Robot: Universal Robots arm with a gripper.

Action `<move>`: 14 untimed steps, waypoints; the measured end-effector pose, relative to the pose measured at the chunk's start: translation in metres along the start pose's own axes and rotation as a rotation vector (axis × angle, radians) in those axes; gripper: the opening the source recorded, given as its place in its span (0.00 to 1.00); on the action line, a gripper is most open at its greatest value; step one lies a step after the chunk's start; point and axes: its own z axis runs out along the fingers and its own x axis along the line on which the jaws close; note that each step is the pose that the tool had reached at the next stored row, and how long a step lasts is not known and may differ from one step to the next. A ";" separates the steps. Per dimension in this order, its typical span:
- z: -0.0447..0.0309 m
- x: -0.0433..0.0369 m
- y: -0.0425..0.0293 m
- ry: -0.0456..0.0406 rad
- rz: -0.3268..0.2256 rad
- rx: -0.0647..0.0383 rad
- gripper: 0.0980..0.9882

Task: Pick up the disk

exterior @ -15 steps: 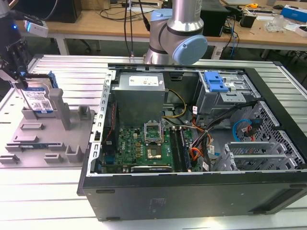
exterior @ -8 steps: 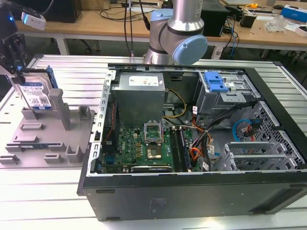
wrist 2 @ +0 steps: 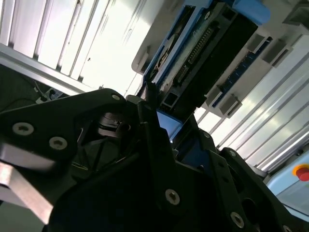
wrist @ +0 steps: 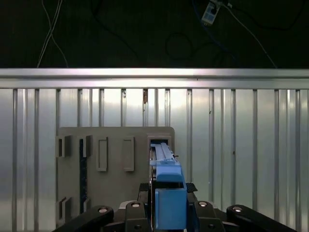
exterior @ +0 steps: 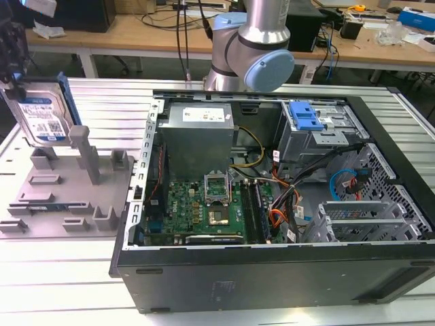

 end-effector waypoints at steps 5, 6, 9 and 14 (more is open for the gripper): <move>-0.0276 0.0005 0.0005 0.0000 0.000 0.000 0.30; -0.0359 0.0007 0.0006 0.0000 0.000 -0.001 0.30; -0.0644 0.0013 0.0009 0.0000 0.000 -0.001 0.30; -0.0924 0.0018 0.0008 0.0000 0.000 -0.001 0.30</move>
